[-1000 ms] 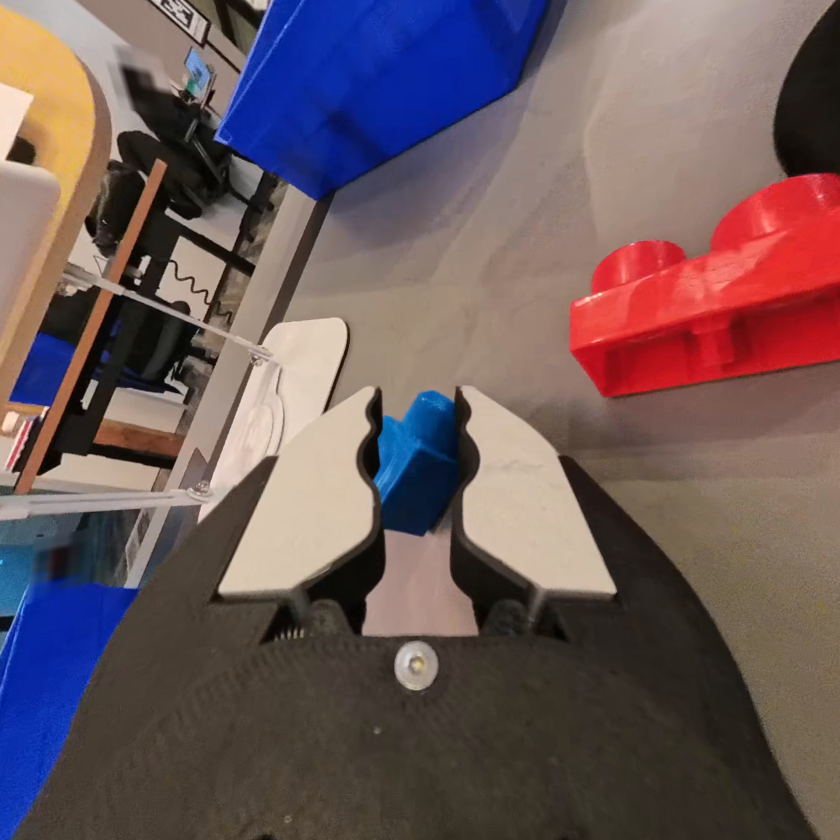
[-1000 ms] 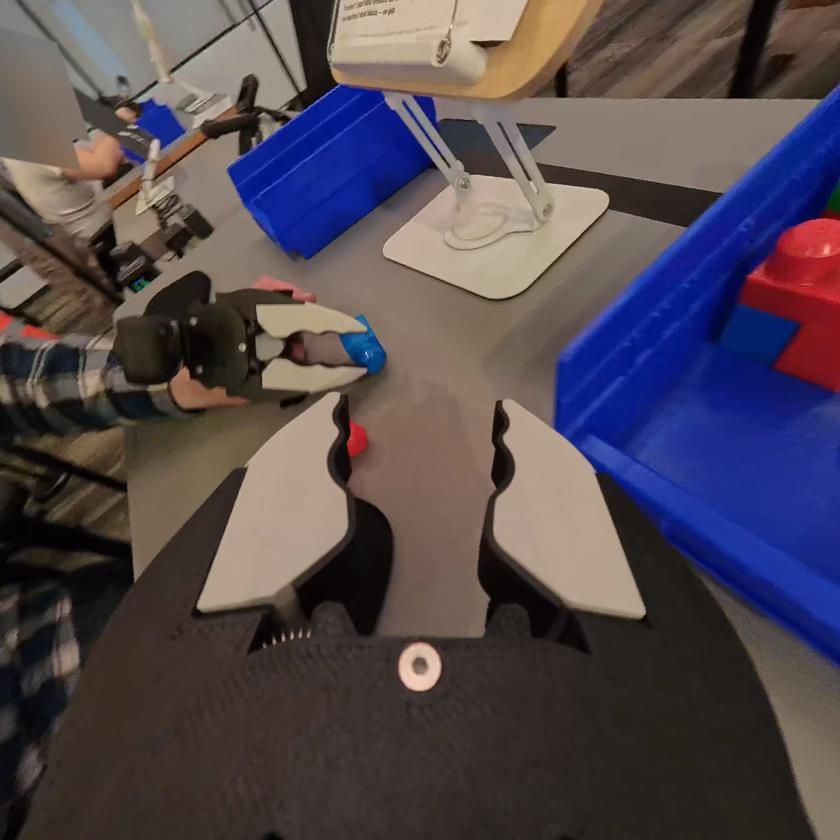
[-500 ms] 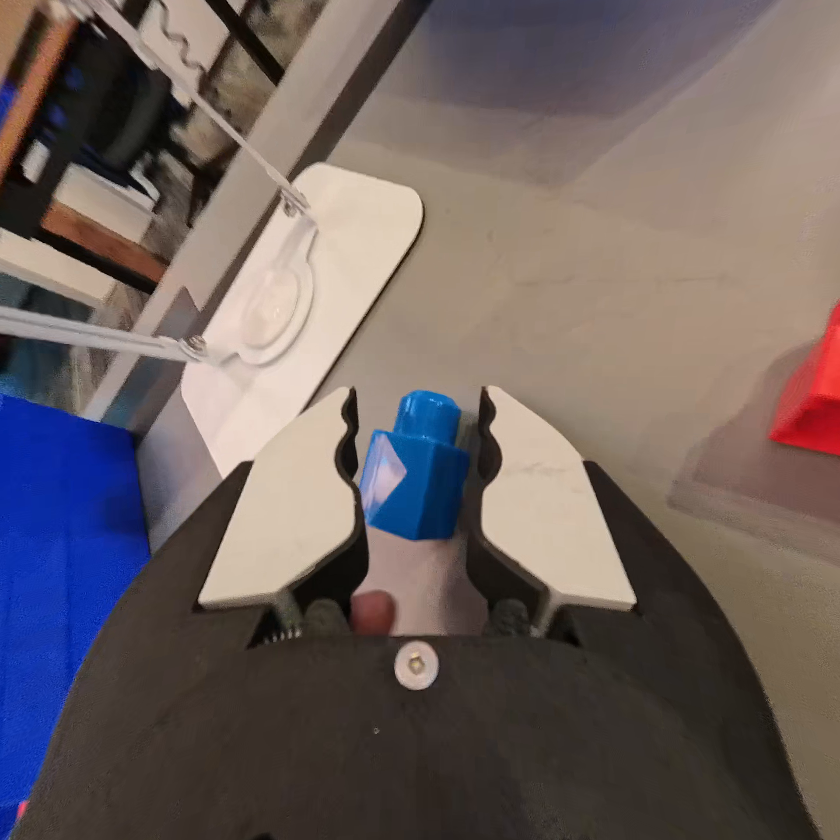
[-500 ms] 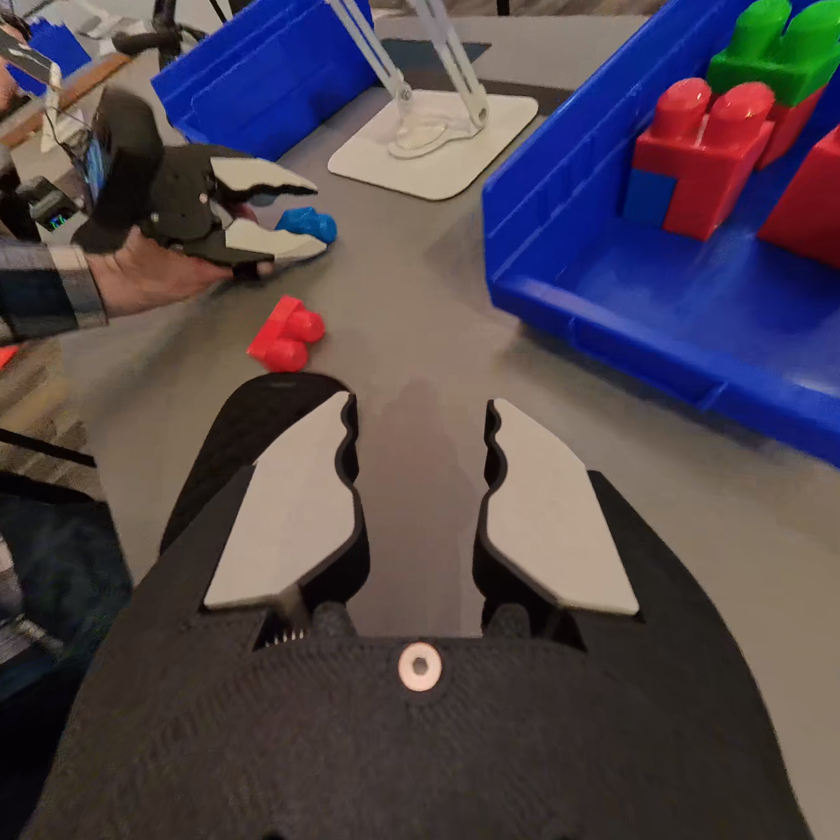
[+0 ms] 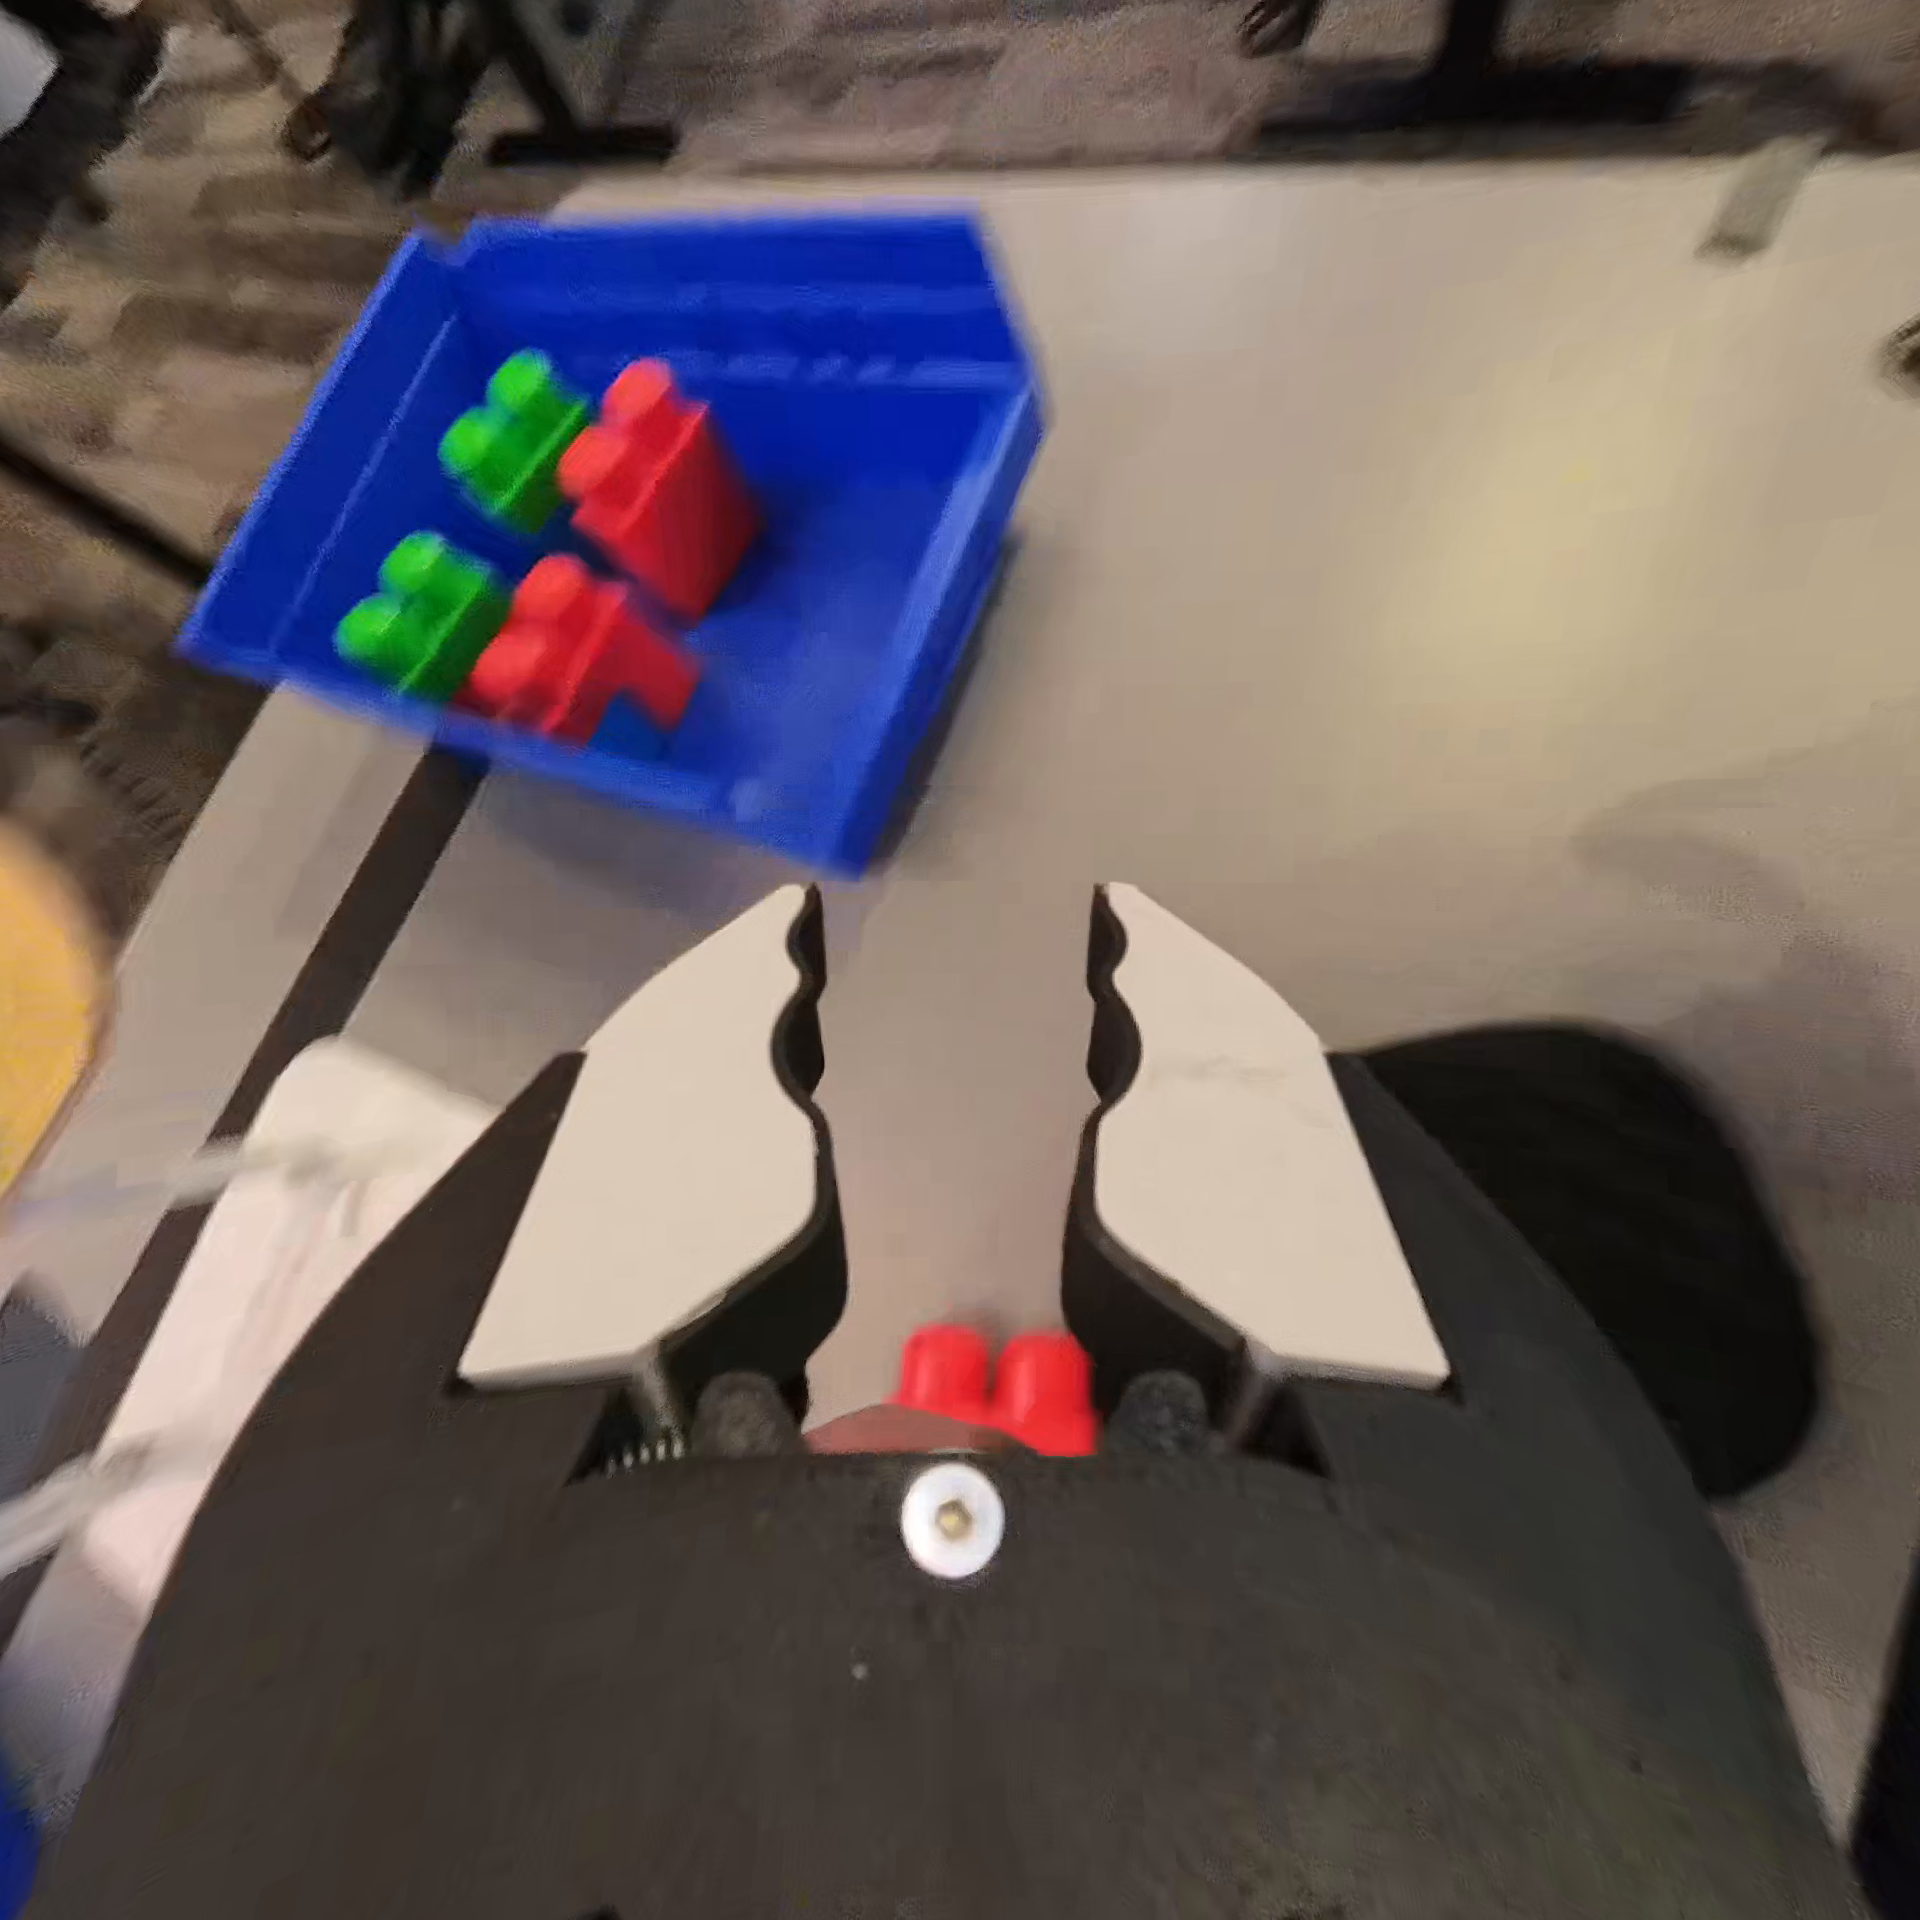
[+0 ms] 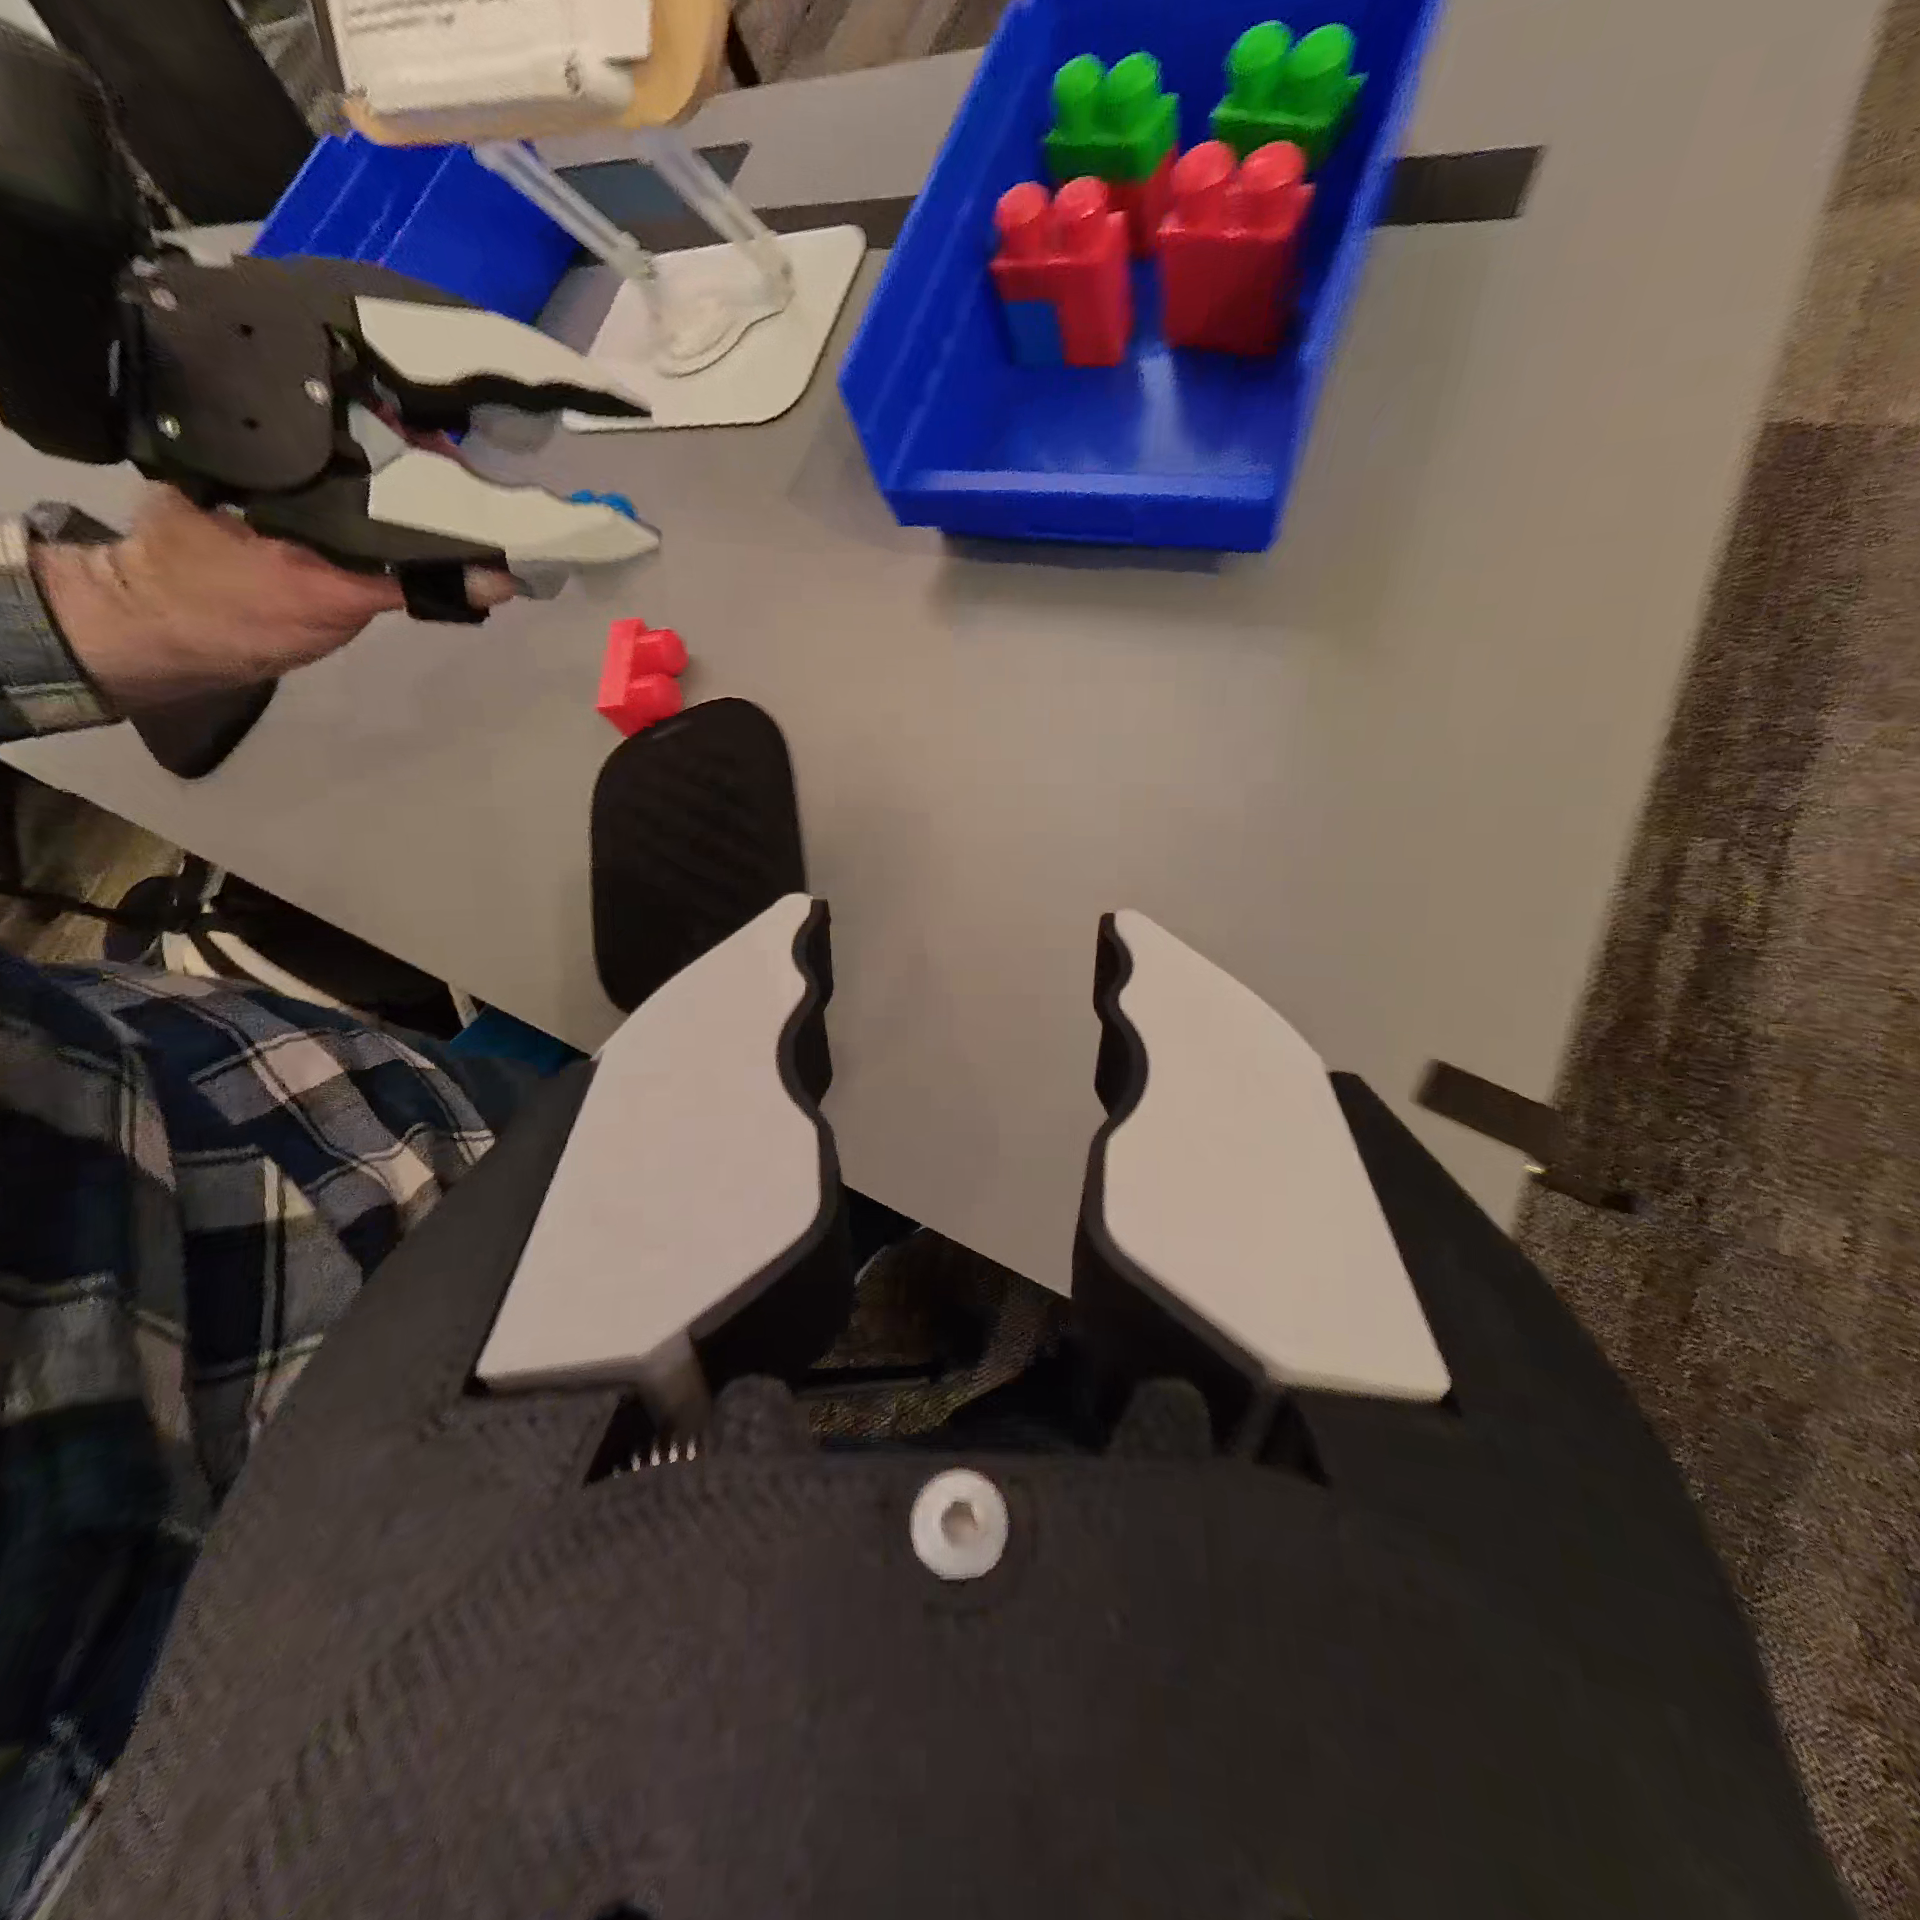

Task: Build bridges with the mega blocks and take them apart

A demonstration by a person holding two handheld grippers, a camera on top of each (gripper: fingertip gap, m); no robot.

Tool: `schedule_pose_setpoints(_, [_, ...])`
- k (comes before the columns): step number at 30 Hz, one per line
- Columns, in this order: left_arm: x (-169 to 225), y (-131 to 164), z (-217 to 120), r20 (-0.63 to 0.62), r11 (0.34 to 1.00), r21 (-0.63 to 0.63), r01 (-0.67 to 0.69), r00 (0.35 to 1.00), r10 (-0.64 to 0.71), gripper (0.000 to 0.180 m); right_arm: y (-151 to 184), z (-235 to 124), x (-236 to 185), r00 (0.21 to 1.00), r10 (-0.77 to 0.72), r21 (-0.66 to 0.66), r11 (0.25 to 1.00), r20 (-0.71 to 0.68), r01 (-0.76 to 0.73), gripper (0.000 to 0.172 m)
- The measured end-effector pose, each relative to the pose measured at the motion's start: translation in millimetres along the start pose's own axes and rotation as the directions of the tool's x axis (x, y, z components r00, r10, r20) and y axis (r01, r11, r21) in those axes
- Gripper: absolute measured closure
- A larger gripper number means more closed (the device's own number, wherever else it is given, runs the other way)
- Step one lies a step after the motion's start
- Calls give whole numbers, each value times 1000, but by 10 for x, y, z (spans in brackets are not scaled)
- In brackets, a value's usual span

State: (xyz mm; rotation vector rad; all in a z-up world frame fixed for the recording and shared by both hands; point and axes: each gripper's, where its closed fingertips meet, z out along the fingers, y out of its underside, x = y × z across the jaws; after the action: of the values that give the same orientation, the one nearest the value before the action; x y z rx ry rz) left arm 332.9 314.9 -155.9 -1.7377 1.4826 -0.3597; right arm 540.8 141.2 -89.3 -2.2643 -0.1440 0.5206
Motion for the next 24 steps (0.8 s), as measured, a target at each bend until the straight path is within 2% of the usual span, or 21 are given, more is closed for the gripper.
schedule_pose_setpoints(1, [190, -208, 123, -45, 1000, 20, -7, 999, 8, 134, -19, -125, 169, 1000, 1, 14, 1000, -11, -1, 123])
schedule_pose_setpoints(4, [735, -739, 529, -134, 999, 46, -29, 990, 35, 136, -66, -470, 772, 999, -24, 25, 999, -37, 25, 124])
schedule_pose_setpoints(5, [887, -899, 699, -157, 999, 48, 8, 988, 0, 138, -87, -586, 998, 998, -41, 32, 999, -41, 43, 124])
schedule_pose_setpoints(7, [1126, -1181, 1110, -183, 990, 22, 137, 974, -131, 142, -103, -808, 1518, 996, -74, 28, 997, -55, 75, 124])
schedule_pose_setpoints(10, [1246, -1470, 1830, -114, 948, -19, 318, 941, -318, 148, -111, -1080, 2288, 993, -116, 33, 993, 5, 115, 124])
schedule_pose_setpoints(12, [1202, -1542, 2279, -14, 928, -46, 371, 928, -372, 160, -67, -1226, 2765, 986, -145, 26, 989, 85, 143, 126])
schedule_pose_setpoints(16, [1204, -1492, 2914, 92, 825, -153, 544, 839, -536, 180, 73, -1601, 3523, 960, -171, -98, 976, 220, 196, 126])
schedule_pose_setpoints(18, [1181, -1532, 3082, 126, 777, -181, 603, 798, -590, 180, 44, -1796, 3799, 948, -177, -139, 966, 265, 219, 125])
schedule_pose_setpoints(20, [1216, -1519, 3237, 136, 697, -206, 687, 725, -675, 180, -57, -1926, 4047, 938, -188, -155, 958, 292, 241, 128])
schedule_pose_setpoints(22, [1189, -1458, 3300, 195, 664, -230, 712, 702, -685, 180, -194, -1990, 4259, 928, -212, -162, 949, 307, 270, 128])
schedule_pose_setpoints(24, [1203, -1403, 3341, 232, 596, -243, 765, 643, -730, 180, -337, -2001, 4429, 918, -238, -166, 939, 318, 301, 129])
